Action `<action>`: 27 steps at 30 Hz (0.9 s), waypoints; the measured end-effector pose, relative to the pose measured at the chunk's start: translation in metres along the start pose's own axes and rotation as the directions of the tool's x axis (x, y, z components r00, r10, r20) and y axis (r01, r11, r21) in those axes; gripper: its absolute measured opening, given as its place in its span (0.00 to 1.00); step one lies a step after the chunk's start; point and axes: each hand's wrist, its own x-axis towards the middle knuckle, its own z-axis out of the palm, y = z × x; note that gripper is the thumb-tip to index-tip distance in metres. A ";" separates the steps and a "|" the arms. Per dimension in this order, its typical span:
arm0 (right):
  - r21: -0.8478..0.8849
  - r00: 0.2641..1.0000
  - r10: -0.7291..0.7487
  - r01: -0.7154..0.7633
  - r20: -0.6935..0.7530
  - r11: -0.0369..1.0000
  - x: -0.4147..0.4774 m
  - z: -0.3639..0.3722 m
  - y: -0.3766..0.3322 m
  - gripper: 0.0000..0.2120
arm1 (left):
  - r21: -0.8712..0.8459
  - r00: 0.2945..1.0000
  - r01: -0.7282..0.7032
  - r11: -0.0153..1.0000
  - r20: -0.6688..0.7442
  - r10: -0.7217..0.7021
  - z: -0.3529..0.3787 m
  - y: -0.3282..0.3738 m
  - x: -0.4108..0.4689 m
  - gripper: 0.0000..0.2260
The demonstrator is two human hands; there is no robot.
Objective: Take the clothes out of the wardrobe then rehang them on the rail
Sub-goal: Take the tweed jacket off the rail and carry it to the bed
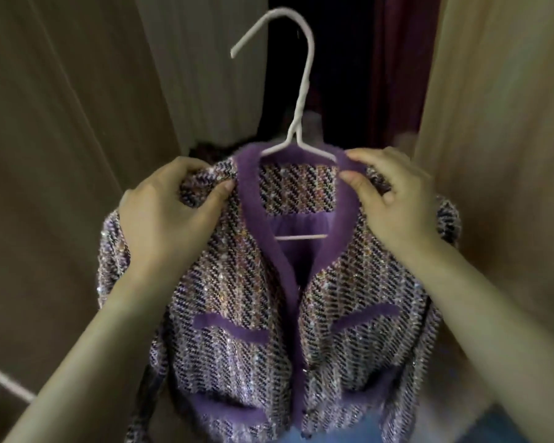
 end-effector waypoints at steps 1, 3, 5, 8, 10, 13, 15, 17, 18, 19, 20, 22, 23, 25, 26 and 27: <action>0.012 0.998 0.062 -0.062 0.025 0.998 -0.030 -0.007 -0.001 0.13 | 0.011 0.998 0.029 1.000 0.054 -0.029 0.003 0.001 -0.025 0.15; 0.013 0.981 0.183 -0.184 0.069 0.983 -0.086 -0.025 -0.004 0.12 | 0.024 0.986 0.066 0.998 0.151 -0.069 0.010 0.006 -0.071 0.16; -0.022 0.952 0.292 -0.291 0.088 0.956 -0.136 -0.048 -0.011 0.11 | 0.012 0.965 0.081 0.997 0.248 -0.081 0.017 0.013 -0.111 0.15; -0.142 0.914 0.401 -0.390 0.058 0.910 -0.199 -0.089 -0.030 0.10 | -0.077 0.916 0.073 0.994 0.400 -0.036 0.028 0.019 -0.163 0.12; -0.216 0.875 0.484 -0.468 0.025 0.857 -0.238 -0.118 -0.048 0.10 | -0.155 0.871 0.070 0.985 0.491 0.016 0.036 0.021 -0.193 0.13; -0.325 0.803 0.591 -0.581 -0.078 0.746 -0.286 -0.151 -0.083 0.10 | -0.307 0.793 0.070 0.949 0.595 0.134 0.046 0.025 -0.231 0.14; -0.418 0.771 0.615 -0.620 -0.166 0.664 -0.308 -0.165 -0.111 0.11 | -0.403 0.741 0.072 0.912 0.634 0.222 0.049 0.031 -0.245 0.13; -0.472 0.734 0.623 -0.665 -0.269 0.579 -0.327 -0.175 -0.144 0.11 | -0.498 0.693 0.043 0.866 0.639 0.333 0.048 0.038 -0.253 0.12; -0.483 0.706 0.628 -0.697 -0.328 0.531 -0.335 -0.180 -0.163 0.11 | -0.548 0.666 0.016 0.836 0.630 0.400 0.046 0.044 -0.256 0.11; -0.489 0.676 0.626 -0.727 -0.389 0.481 -0.344 -0.184 -0.182 0.10 | -0.594 0.634 -0.006 0.805 0.620 0.462 0.044 0.050 -0.260 0.11; -0.494 0.649 0.618 -0.753 -0.444 0.436 -0.353 -0.188 -0.202 0.10 | -0.632 0.603 -0.017 0.775 0.612 0.512 0.042 0.059 -0.263 0.11; -0.514 0.616 0.570 -0.781 -0.544 0.353 -0.368 -0.197 -0.242 0.11 | -0.696 0.545 -0.023 0.717 0.593 0.593 0.033 0.078 -0.272 0.11; -0.525 0.605 0.537 -0.790 -0.588 0.316 -0.373 -0.202 -0.261 0.11 | -0.730 0.514 -0.020 0.684 0.579 0.633 0.028 0.090 -0.277 0.11; -0.545 0.587 0.466 -0.804 -0.662 0.239 -0.380 -0.215 -0.296 0.11 | -0.797 0.456 -0.011 0.603 0.533 0.713 0.013 0.117 -0.286 0.09; -0.556 0.582 0.424 -0.807 -0.693 0.198 -0.381 -0.223 -0.312 0.10 | -0.830 0.432 -0.006 0.557 0.501 0.750 0.005 0.131 -0.291 0.09; -0.569 0.582 0.377 -0.807 -0.720 0.160 -0.382 -0.232 -0.327 0.10 | -0.860 0.408 0.009 0.510 0.469 0.783 -0.001 0.145 -0.296 0.08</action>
